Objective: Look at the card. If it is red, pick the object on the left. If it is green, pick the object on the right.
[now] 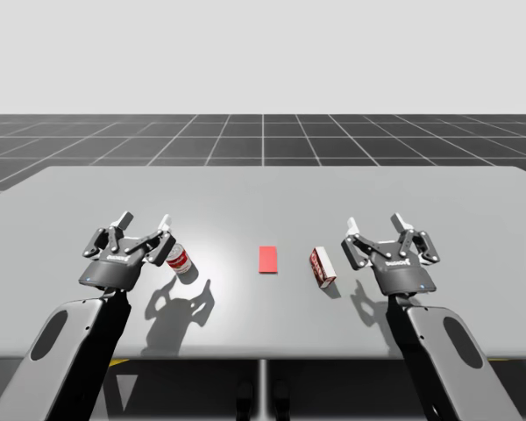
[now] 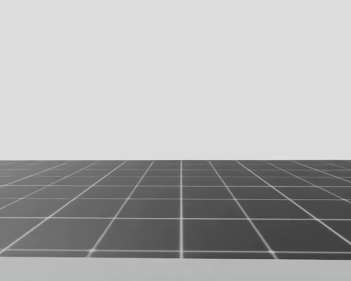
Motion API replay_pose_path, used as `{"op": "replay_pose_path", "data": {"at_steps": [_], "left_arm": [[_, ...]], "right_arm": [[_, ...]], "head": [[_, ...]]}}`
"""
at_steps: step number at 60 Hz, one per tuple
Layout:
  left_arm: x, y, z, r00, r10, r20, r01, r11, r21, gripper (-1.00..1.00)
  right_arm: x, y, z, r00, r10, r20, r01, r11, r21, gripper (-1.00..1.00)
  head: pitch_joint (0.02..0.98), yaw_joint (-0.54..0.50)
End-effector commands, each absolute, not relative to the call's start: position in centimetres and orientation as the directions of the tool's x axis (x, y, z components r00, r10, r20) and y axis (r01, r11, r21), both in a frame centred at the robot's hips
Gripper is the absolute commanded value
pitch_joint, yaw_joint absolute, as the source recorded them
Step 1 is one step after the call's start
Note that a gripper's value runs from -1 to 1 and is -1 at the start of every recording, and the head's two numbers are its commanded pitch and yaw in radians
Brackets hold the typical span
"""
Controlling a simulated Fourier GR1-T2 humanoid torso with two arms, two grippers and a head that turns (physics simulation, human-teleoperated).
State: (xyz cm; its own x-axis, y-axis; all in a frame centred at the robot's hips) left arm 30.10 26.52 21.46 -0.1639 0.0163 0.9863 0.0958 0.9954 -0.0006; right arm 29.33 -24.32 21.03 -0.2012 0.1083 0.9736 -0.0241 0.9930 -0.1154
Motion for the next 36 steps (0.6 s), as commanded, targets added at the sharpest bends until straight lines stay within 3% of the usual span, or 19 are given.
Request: {"op": "replay_pose_path", "data": {"at_steps": [1, 7, 17, 36], "left_arm": [[30.08, 26.50, 21.44, -0.164, 0.015, 0.986, 0.095, 0.995, 0.001, -1.00], [30.07, 26.49, 21.43, -0.164, 0.015, 0.986, 0.095, 0.995, 0.001, -1.00], [30.10, 26.54, 21.44, -0.165, 0.017, 0.986, 0.095, 0.996, -0.001, -1.00], [30.12, 26.62, 21.34, -0.167, 0.013, 0.986, 0.095, 0.996, 0.003, -1.00]], "right_arm": [[29.16, -24.23, 20.96, -0.200, 0.099, 0.9747, 0.018, 0.995, -0.098, -1.00], [29.35, -24.23, 21.16, -0.184, 0.066, 0.9806, -0.002, 0.998, -0.068, -1.00], [29.52, -24.41, 21.31, -0.176, 0.066, 0.9822, 0.002, 0.998, -0.066, -1.00], [29.57, -24.55, 21.48, -0.181, 0.055, 0.9819, 0.021, 0.998, -0.052, -1.00]], "head": [[0.072, 0.02], [0.079, 0.02], [0.132, 0.03], [0.421, 0.00]]}}
